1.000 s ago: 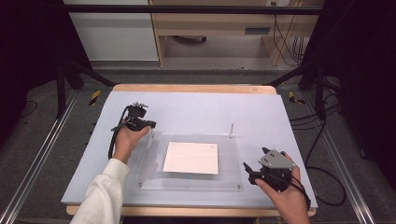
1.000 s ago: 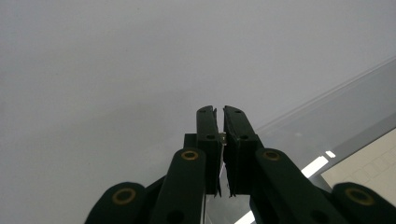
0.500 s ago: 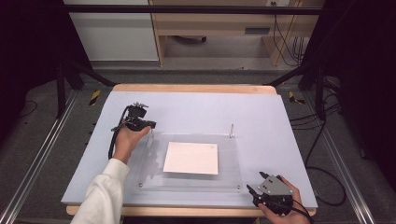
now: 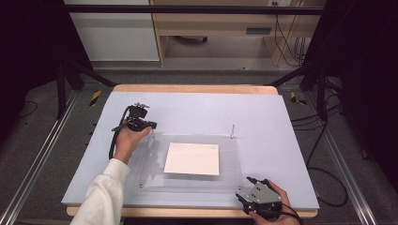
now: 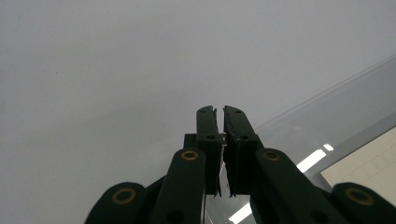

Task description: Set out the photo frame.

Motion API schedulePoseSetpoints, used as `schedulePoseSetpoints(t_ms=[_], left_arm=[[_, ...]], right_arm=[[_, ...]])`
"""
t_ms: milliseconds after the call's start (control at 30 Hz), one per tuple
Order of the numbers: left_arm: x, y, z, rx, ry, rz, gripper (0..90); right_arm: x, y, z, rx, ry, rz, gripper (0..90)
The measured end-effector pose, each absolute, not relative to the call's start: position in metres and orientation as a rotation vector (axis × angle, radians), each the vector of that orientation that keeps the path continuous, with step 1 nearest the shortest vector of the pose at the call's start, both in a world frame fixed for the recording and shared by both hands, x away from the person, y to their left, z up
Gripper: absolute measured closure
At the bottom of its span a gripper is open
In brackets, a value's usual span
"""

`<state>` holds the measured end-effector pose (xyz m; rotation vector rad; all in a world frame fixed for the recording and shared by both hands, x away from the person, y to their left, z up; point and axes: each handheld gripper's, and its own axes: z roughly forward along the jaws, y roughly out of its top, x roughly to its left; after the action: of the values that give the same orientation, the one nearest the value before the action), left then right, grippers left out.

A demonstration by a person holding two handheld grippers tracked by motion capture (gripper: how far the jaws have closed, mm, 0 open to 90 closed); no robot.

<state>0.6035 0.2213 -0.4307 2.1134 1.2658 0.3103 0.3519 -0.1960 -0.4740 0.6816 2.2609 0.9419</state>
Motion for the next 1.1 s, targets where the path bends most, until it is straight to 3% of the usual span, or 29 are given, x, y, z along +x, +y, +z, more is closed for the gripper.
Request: schedulePoseSetpoints(t_ms=[267,533,1100], left_arm=[[0.6036,0.2212,-0.4307,2.116,1.264,0.309,84.9],[0.6041,0.2216,-0.4308,2.116,1.264,0.304,84.8],[0.6048,0.2216,-0.4308,2.118,1.258,0.304,84.8]], right_arm=[[0.3564,-0.1911,-0.4735,0.631,2.271,0.941,31.6],[0.3559,-0.1878,-0.4745,0.562,2.271,0.937,41.8],[0.3561,-0.1884,-0.4658,0.497,2.246,0.949,43.6]])
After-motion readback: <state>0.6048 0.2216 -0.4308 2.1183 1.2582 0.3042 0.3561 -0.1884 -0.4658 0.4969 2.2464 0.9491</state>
